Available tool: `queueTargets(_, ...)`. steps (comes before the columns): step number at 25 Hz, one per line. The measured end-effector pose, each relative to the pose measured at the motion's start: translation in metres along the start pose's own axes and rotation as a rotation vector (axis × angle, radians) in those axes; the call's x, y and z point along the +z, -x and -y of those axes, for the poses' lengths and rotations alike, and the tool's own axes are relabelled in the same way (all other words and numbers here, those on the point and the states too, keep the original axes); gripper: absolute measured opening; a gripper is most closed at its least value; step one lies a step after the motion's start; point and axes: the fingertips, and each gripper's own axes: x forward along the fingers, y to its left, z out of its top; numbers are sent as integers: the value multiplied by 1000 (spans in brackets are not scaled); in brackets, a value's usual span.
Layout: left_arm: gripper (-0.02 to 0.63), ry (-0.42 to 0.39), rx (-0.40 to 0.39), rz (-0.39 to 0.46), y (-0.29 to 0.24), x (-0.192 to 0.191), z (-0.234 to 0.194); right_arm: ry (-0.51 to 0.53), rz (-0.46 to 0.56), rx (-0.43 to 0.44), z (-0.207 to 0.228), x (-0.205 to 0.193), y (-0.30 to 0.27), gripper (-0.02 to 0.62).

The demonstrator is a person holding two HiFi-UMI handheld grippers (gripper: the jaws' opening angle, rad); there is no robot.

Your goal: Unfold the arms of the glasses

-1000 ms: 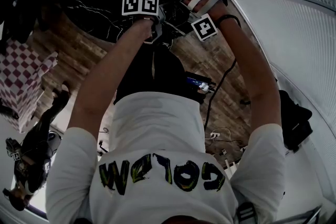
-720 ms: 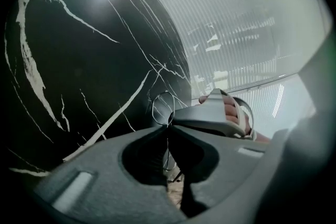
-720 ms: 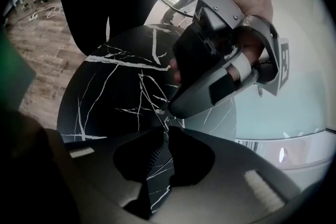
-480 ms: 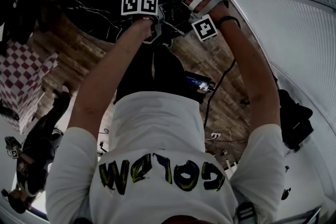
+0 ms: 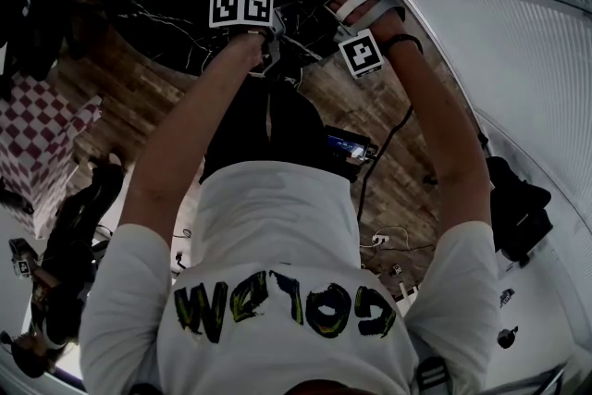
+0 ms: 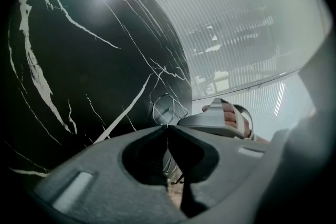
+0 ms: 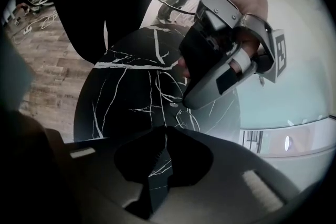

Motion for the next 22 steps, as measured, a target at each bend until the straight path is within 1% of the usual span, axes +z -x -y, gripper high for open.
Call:
queueTargets(10, 6, -4, 14, 21, 4, 4, -3, -116, -68, 39, -16, -2, 10, 12)
queueTargets(14, 6, -7, 22, 28, 5, 4, -5, -179, -103, 63, -19, 1, 14, 12)
queueTargets(22, 6, -6, 33, 59, 7, 11, -7, -330, -204, 103, -26, -1, 20, 12)
